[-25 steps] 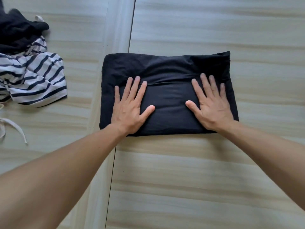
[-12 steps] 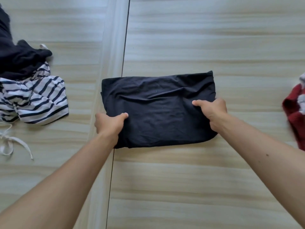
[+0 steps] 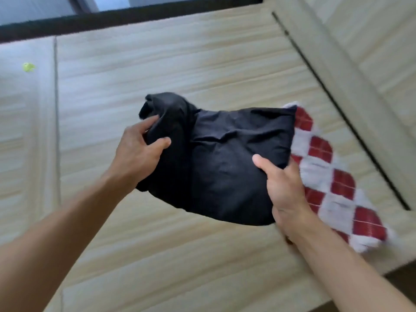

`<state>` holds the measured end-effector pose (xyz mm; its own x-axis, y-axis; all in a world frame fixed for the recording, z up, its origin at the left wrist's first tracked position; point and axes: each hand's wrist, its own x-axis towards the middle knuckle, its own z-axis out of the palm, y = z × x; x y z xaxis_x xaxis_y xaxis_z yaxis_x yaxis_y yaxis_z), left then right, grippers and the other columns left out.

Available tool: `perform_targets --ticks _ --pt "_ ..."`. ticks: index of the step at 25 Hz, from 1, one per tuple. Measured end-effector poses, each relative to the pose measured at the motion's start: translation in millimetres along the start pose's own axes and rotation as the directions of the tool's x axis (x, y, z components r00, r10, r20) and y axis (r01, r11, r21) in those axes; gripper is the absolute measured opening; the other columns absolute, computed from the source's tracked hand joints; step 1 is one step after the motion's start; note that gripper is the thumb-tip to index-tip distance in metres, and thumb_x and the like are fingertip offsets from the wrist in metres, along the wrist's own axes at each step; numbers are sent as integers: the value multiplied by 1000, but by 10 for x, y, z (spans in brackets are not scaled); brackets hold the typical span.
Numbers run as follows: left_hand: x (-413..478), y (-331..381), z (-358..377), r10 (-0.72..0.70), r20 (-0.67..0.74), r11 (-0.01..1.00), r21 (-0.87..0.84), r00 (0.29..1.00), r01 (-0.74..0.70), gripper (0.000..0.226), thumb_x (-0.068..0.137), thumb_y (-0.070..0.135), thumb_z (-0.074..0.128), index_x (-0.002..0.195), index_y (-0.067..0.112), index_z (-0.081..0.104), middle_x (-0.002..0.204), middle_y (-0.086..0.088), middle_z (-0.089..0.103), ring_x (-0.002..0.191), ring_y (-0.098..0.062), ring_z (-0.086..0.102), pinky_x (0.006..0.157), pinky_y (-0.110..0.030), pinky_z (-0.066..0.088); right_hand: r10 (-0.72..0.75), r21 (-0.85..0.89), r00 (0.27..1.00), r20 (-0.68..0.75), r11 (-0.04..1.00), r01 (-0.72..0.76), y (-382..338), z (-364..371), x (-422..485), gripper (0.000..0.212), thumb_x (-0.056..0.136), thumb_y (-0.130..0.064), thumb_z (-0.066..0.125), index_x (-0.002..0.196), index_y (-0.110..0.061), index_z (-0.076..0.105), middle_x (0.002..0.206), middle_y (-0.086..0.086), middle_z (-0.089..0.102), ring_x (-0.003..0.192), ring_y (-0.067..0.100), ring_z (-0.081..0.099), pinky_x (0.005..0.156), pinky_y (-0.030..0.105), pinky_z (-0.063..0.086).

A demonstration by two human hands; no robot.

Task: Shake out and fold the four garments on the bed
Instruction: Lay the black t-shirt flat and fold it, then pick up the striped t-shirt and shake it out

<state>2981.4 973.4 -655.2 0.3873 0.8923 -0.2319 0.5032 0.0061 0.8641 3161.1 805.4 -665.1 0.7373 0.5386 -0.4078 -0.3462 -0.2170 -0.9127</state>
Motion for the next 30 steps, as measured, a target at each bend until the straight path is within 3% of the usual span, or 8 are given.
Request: perform_targets --ticks 5,9,13,16,19,23,27,30 --pt "445 1269 1317 290 188 947 83 938 -309 32 95 14 64 120 32 69 94 21 69 87 9 63 72 -16 47 1 261 932 -363 960 101 -316 -1475 -63 27 96 -20 66 123 -18 67 117 -4 75 108 15 72 89 34 57" --pt "840 1560 2284 259 283 878 331 923 -347 27 95 19 67 122 21 65 107 0 68 97 -19 63 79 -27 46 231 211 803 -549 968 -135 433 -2341 -41 17 92 -23 72 107 -21 65 110 -4 72 100 20 70 87 38 55" --pt "803 1040 3006 230 292 424 829 928 -365 65 85 34 66 142 14 42 141 -21 47 132 -42 40 108 -51 34 482 155 767 -424 873 -463 1134 -2697 35 58 88 -11 75 139 -17 49 123 7 64 109 27 60 82 38 54" --pt "340 709 3511 292 564 333 698 773 -635 91 87 57 58 160 24 14 168 -15 6 155 -39 0 123 -60 11 34 -380 808 -588 870 -313 1006 -2668 62 96 82 -11 78 158 -15 20 153 13 32 139 25 31 113 44 34" --pt "-18 369 3805 21 646 369 705 763 -606 103 88 70 51 161 26 -7 169 -7 -20 153 -36 -23 121 -66 -3 -255 -816 945 -204 578 -20 884 -2449 168 96 87 -42 69 161 -19 12 167 6 11 153 23 13 121 41 18" --pt "-173 350 3638 -76 692 456 664 718 -592 102 92 55 59 162 19 -7 170 -9 -15 155 -36 -16 124 -60 3 129 -994 986 107 9 107 1112 -2500 497 102 87 -77 37 159 -24 -13 165 7 -24 156 28 -9 125 53 6" --pt "-271 448 2785 165 634 609 537 755 -584 86 96 41 57 162 17 6 171 -9 1 157 -32 -7 127 -52 4 -9 -992 994 109 68 109 821 -2059 394 96 92 -62 51 161 -20 0 169 11 -3 156 28 4 125 50 11" --pt "-265 92 1607 89 494 635 641 865 -431 81 97 40 56 161 15 12 169 -12 8 157 -32 1 127 -50 9 14 -960 969 247 136 243 563 -1154 130 95 92 -52 57 161 -24 -2 170 7 -4 156 26 7 126 47 10"
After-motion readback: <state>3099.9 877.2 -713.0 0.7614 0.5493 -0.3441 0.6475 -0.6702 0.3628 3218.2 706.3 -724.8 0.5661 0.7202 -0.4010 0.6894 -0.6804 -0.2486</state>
